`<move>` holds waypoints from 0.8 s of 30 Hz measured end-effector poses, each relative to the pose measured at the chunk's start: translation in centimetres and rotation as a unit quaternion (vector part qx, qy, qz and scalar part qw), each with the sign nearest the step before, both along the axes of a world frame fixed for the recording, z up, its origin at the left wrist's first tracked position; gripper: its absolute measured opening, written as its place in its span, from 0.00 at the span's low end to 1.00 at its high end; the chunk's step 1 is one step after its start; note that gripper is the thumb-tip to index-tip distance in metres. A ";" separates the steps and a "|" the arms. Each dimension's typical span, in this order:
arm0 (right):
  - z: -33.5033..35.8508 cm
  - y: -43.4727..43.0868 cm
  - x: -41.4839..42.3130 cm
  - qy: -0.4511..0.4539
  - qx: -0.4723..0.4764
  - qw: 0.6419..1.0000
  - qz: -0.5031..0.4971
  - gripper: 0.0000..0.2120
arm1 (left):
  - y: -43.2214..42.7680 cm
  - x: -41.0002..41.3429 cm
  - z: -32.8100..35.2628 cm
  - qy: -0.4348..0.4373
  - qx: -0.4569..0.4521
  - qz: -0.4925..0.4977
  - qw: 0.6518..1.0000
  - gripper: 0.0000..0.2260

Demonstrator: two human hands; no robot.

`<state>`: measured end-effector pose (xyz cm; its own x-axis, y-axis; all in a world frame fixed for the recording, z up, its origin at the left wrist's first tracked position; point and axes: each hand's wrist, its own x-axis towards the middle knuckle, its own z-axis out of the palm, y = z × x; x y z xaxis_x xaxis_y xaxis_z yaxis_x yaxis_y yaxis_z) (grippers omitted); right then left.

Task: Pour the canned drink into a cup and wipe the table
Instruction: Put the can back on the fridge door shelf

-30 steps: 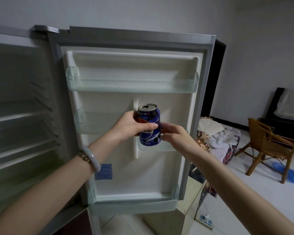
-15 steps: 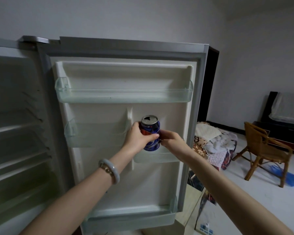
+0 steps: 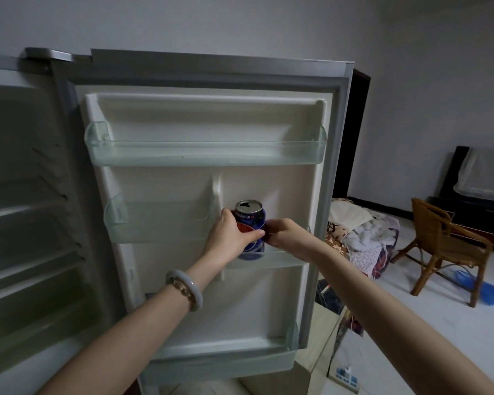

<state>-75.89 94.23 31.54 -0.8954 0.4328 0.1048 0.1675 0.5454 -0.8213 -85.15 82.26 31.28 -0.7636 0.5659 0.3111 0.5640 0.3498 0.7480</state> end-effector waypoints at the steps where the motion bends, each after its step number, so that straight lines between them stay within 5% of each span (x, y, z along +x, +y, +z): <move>1: 0.0 0.0 -0.1 -0.009 0.003 1.000 -0.005 0.18 | 0.0 0.1 -0.1 0.007 -0.005 0.003 1.000 0.30; 17: 1.2 -0.8 0.6 -0.077 0.028 0.996 -0.041 0.17 | -0.5 1.6 -0.4 0.024 0.013 -0.018 0.999 0.35; 20: 2.0 -0.9 2.0 -0.053 0.090 0.993 -0.063 0.19 | -2.2 3.0 -1.0 0.108 0.035 -0.033 0.993 0.42; 24: 2.3 -1.9 5.4 0.009 0.190 0.979 -0.070 0.21 | -4.2 5.3 -2.7 0.263 0.043 -0.093 0.959 0.37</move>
<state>-70.49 92.31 33.86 -0.8268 0.4776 0.2971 0.2496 0.7850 -0.5670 -79.89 78.04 28.59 -0.3763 0.6321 0.6773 0.9181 0.1561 0.3644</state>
